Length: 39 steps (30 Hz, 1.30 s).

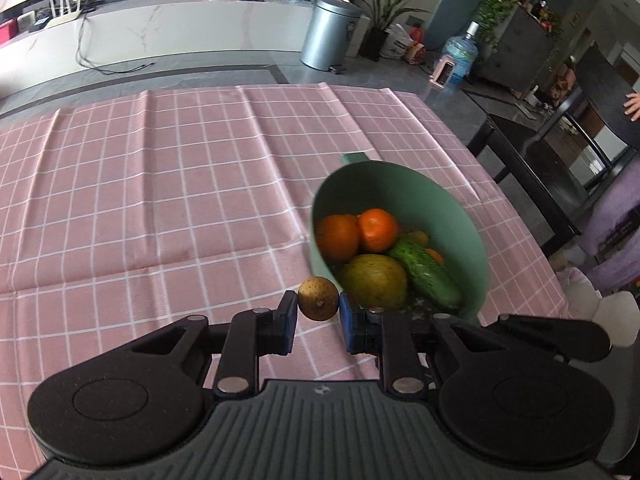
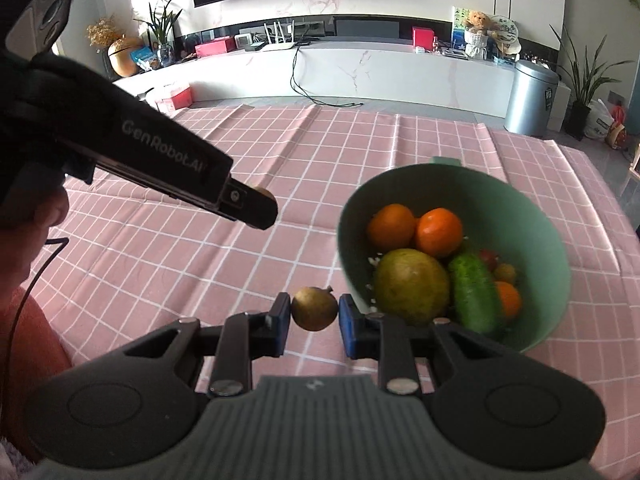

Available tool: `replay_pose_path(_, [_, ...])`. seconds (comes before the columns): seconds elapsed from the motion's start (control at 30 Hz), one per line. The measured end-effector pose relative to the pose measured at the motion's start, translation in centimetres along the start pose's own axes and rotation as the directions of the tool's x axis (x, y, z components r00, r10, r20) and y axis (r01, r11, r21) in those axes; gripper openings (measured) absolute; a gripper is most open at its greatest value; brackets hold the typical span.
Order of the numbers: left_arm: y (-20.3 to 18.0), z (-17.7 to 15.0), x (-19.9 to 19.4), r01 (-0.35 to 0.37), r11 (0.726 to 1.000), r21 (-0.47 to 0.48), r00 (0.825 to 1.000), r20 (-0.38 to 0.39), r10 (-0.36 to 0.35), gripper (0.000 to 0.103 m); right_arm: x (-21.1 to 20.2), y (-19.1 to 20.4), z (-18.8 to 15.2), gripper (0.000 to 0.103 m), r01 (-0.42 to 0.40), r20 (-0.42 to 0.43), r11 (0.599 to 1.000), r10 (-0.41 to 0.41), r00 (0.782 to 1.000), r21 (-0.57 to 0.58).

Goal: Organize fruits
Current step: 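Carry both longans over the colander and lower them in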

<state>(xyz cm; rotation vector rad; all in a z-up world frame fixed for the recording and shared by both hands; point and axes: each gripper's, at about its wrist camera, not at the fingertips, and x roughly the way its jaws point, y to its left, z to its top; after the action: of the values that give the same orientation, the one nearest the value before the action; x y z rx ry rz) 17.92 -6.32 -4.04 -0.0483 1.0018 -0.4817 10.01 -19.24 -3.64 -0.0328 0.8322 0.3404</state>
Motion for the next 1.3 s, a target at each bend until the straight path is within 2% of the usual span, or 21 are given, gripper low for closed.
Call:
replay_pose_path(0.27, [-3.8, 2.9, 3.4, 0.048, 0.998, 0.034, 0.999, -0.022, -0.047, 0.025, -2.1, -6.6, 3.0, 0.022, 0.054, -0.013, 0.996, -0.055, 0.998, -0.067])
replay_pose_path(0.4, [-4.9, 4.8, 5.3, 0.048, 0.999, 0.024, 0.999, -0.016, -0.047, 0.025, -0.8, -9.0, 4.7, 0.022, 0.084, -0.027, 0.988, -0.088, 0.996, -0.128])
replay_pose_path(0.6, [-5.2, 7.1, 8.3, 0.027, 1.0, 0.005, 0.999, -0.033, -0.026, 0.025, 2.8, -11.3, 6.8, 0.022, 0.076, -0.055, 0.985, -0.085, 0.995, -0.156])
replay_pose_path(1.0, [-3.6, 8.1, 12.5, -0.024, 0.999, -0.042, 0.996, -0.088, 0.02, 0.025, 9.1, -12.7, 6.8, 0.022, 0.068, -0.143, 0.99, -0.086, 0.986, -0.124])
replay_pose_path(1.23, [-3.4, 8.2, 13.3, -0.041, 0.998, -0.046, 0.994, -0.1, 0.036, 0.025, 10.3, -12.4, 6.9, 0.022, 0.063, -0.159, 0.991, -0.081, 0.984, -0.118])
replay_pose_path(1.3, [-3.4, 8.1, 13.4, -0.046, 0.998, -0.043, 0.994, -0.106, 0.042, 0.029, 10.3, -12.4, 6.9, 0.022, 0.066, -0.161, 0.991, -0.085, 0.983, -0.118])
